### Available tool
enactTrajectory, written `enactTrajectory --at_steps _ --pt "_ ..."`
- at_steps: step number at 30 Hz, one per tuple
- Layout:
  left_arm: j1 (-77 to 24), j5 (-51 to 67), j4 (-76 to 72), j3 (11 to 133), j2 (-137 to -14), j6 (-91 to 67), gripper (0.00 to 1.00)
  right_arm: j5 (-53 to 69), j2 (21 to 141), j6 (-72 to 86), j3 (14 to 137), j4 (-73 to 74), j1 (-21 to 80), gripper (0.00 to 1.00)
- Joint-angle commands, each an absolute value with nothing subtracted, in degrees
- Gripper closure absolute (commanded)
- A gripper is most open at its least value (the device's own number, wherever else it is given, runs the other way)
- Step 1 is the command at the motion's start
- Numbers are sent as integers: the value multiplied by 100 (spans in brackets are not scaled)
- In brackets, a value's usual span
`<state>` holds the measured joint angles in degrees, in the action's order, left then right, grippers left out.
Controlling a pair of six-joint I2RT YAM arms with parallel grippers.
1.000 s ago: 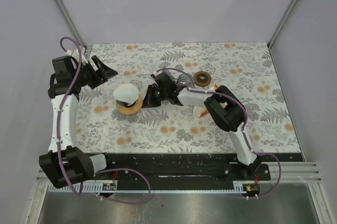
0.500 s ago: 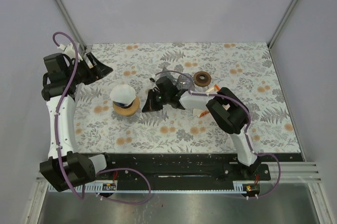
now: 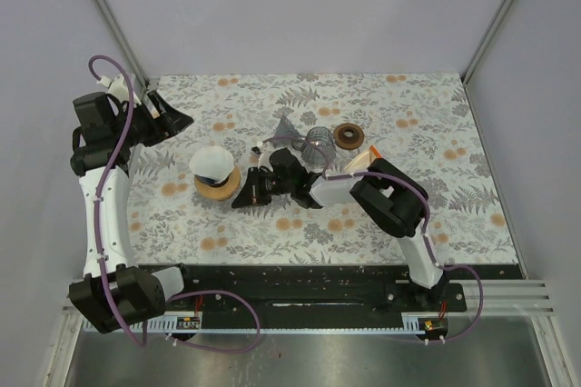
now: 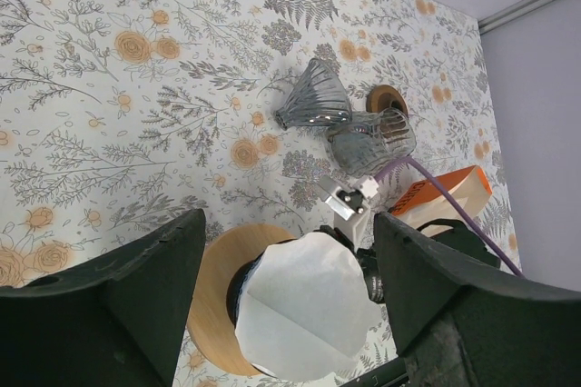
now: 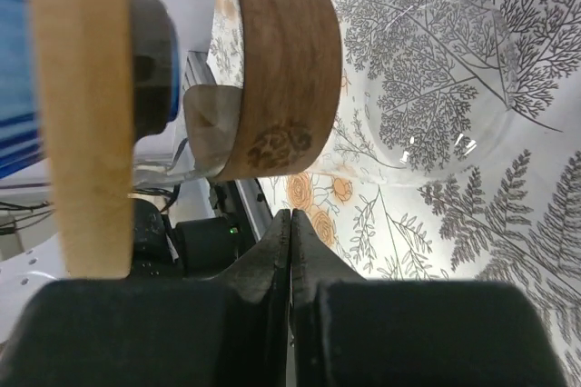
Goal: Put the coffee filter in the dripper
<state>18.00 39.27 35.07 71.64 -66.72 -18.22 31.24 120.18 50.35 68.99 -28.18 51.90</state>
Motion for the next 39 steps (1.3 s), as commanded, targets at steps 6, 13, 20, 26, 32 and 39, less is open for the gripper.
enactTrajectory --at_steps 6,13,20,26,32,39 --pt "1881 3990 3278 7216 -6574 -1775 22 3383 12629 6757 7119 -3725 5317 100" --pt "1898 3999 3261 7269 -6618 -1767 22 3332 12964 7075 7707 -3499 5537 100" --pt "1916 4043 3217 7295 -6671 -1784 22 2997 13148 7453 7821 -3524 5528 100" --pt "1942 4069 3225 7330 -6688 -1767 22 2787 13588 7734 8401 -3533 5485 100" --pt "1960 4061 3243 7400 -6732 -1749 22 2347 13868 7567 9077 -3173 5370 100" --pt "1978 4140 3217 7611 -6776 -1819 22 2022 14668 7690 10387 -2848 5300 100"
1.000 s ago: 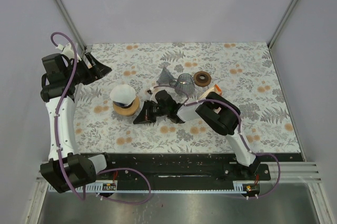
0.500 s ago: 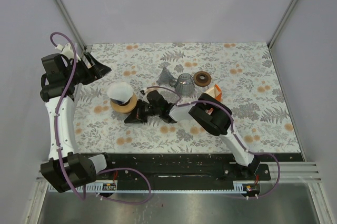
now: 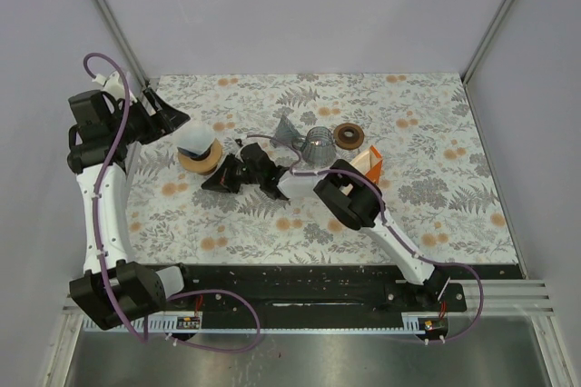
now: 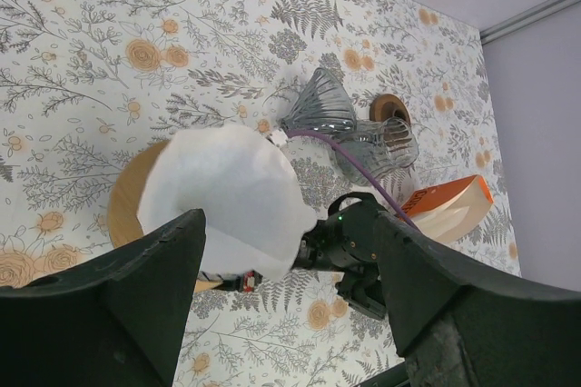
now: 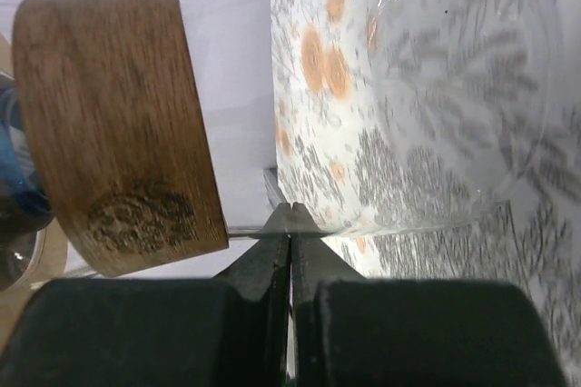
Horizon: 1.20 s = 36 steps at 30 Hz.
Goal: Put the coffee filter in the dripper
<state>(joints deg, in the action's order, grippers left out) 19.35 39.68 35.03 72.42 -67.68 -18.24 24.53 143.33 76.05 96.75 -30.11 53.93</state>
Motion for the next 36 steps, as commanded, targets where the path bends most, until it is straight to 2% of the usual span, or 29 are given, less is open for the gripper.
enactTrajectory --at_steps 1,10,13,17,24,31,36 --pt "1978 4140 3217 7620 -6776 -1819 21 1987 14799 7708 10537 -2822 5282 100" --pt "1995 4192 3199 7567 -6794 -1811 21 1801 15407 7217 11979 -1978 5115 100" --pt "1995 4236 3199 7567 -6785 -1793 21 1820 15197 6752 11796 -1846 5124 100" --pt "1995 4280 3191 7559 -6768 -1811 21 1793 14478 6146 10848 -2039 5124 97" --pt "1995 4316 3041 7462 -6706 -1968 21 1986 13115 4941 9669 -1802 5124 85" --pt "1995 4324 3032 7488 -6609 -1960 21 1855 11937 3720 8887 -898 5107 71" --pt "1986 4333 3032 7488 -6566 -1951 21 1565 11137 2603 8990 322 4870 59"
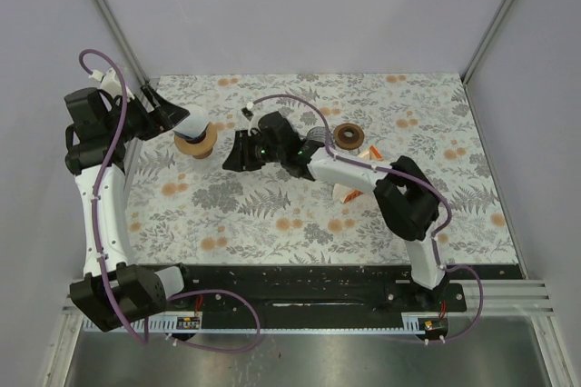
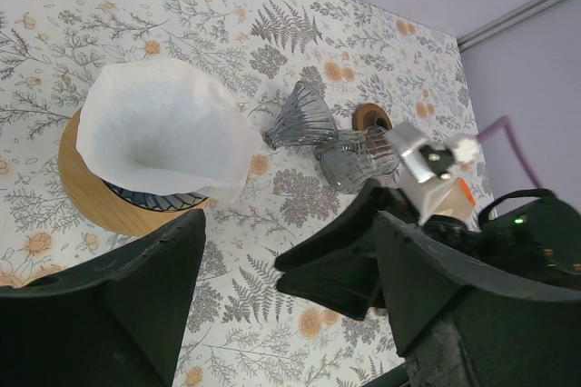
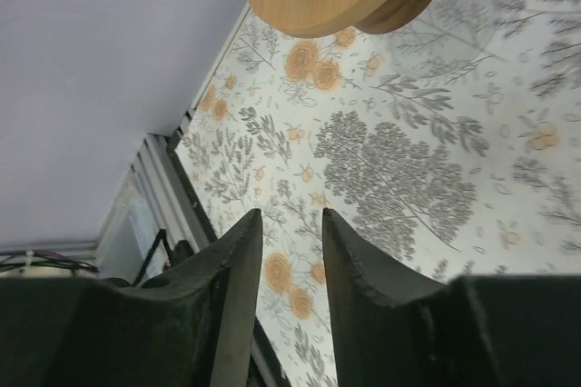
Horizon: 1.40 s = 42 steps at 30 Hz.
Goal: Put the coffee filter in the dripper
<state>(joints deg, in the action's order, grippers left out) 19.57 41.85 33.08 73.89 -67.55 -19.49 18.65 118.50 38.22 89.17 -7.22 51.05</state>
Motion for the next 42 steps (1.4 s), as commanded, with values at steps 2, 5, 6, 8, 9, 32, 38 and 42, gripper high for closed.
enactTrajectory --at_steps 2,5,6,8,9,32,38,42 --pt "1995 4350 3041 7462 -6539 -1934 20 1494 10891 2164 9096 745 4686 49" --pt "1995 4368 3041 7427 -6504 -1855 14 1337 10609 1566 9281 1413 4396 40" --pt "1995 4359 3058 7427 -6478 -1820 12 1275 10513 1382 9342 1606 4273 36" --pt "1995 4377 3076 7400 -6460 -1749 9 1117 10372 1091 9387 1950 4044 28" --pt "1995 4377 3076 7383 -6451 -1723 8 1047 10301 968 9395 2029 3939 26" --pt "1995 4562 3138 7277 -6565 -1512 7 921 11372 35 10353 3972 2443 38" --pt "1995 4562 3138 7251 -6557 -1503 7 844 11768 -307 10529 4052 2443 44" --pt "1995 4570 3129 7260 -6565 -1512 7 703 11944 -474 10565 4113 2443 59"
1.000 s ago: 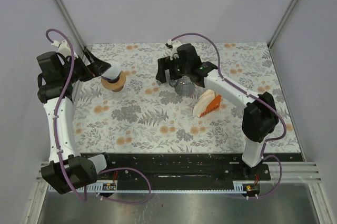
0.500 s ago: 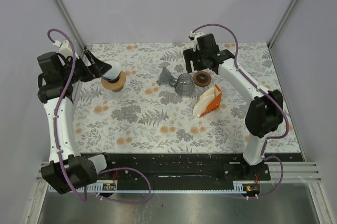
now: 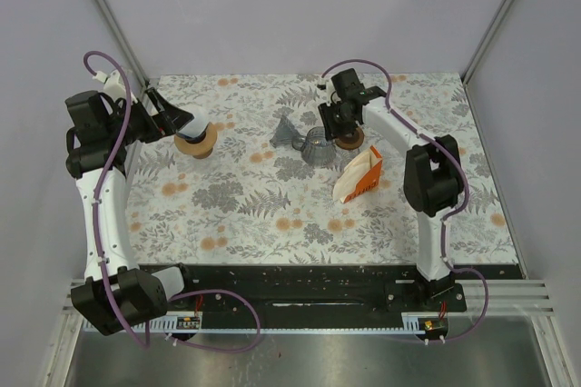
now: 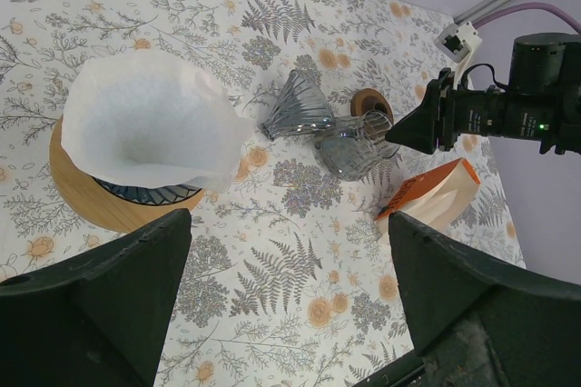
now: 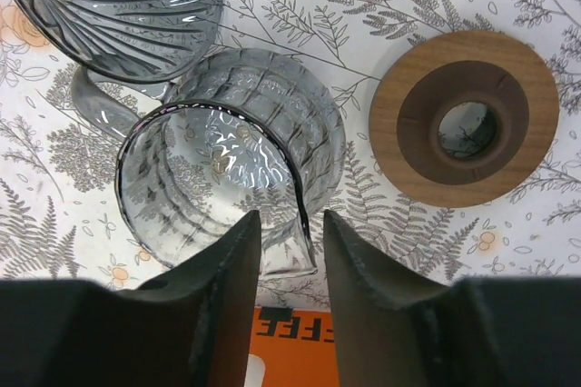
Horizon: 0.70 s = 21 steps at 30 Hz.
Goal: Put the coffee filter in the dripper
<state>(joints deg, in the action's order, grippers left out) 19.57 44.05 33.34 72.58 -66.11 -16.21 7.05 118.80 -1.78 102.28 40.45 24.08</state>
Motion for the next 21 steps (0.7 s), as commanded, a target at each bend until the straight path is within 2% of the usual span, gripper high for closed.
enactTrajectory --at_steps 1,4,9,13,21 --pt "1995 4570 3129 7260 -6557 -1520 7 729 11936 -501 10547 4113 2443 65" --pt "1995 4562 3129 7260 -6565 -1512 7 983 11866 -641 10398 4061 2443 81" --pt "1995 4562 3129 7269 -6574 -1512 7 1326 11602 -887 9959 3973 2470 96" --pt "1995 4562 3120 7277 -6600 -1521 7 1678 11260 -1229 9528 3815 2627 98" --pt "1995 4570 3103 7260 -6601 -1538 7 2074 11074 -1978 9237 3841 3647 98"
